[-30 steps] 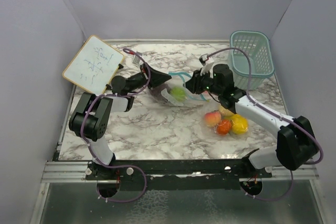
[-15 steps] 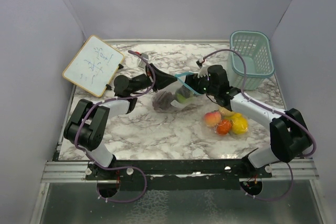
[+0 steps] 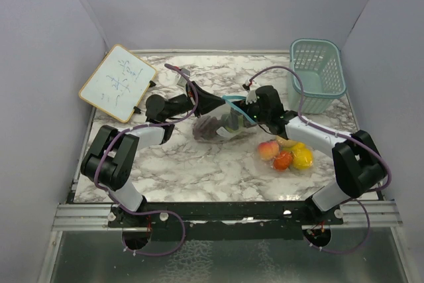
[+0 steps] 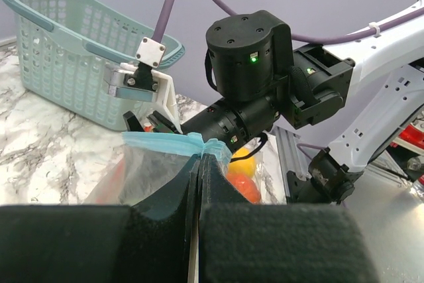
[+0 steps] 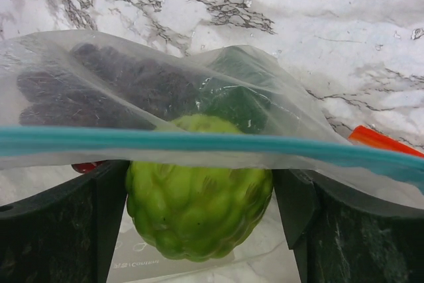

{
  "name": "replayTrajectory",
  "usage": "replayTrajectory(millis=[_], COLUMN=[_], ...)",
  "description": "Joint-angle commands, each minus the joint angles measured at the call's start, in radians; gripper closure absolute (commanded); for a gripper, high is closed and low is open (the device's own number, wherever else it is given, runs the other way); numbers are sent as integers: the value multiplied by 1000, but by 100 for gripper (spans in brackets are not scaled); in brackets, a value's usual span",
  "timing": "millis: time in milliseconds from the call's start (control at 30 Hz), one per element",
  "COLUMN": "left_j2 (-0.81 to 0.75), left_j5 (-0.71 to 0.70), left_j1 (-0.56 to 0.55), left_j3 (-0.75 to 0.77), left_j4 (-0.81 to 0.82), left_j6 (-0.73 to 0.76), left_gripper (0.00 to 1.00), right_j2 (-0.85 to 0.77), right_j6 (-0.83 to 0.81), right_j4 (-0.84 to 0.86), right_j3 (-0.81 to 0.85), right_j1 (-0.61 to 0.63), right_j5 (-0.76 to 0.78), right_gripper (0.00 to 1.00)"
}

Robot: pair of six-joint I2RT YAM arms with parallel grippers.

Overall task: Open the zip-top bag and remove the fake food
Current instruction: Pick up the fake fruit from the zipper food storage bag.

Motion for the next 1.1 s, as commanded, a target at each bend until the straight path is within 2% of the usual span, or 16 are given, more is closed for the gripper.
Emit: replayTrajectory(millis=[0, 167, 267, 633, 900, 1067], left_j2=[-28, -32, -30, -33, 26, 51], left_j5=[-29, -29, -29, -31, -55, -48], left_j1=[-2, -2, -4, -30, -30, -31], left_j3=[10, 4, 4, 8, 20, 17], left_j4=[28, 16, 13, -105, -47, 14], left_j6=[33, 45, 56, 161, 113, 73], left_gripper=[100, 100, 100, 100, 100, 100], right_j2=[5, -47, -98, -264, -411, -443], right_j6=[-22, 2, 11, 8, -42, -118], right_j4=[-38, -36, -38, -71, -96, -125], right_j3=[20, 17, 20, 60, 118, 161], right_j1=[7, 7, 7, 6, 5, -12], right_j5=[23, 45, 58, 178, 261, 393], right_gripper=[19, 31, 34, 35, 35, 35])
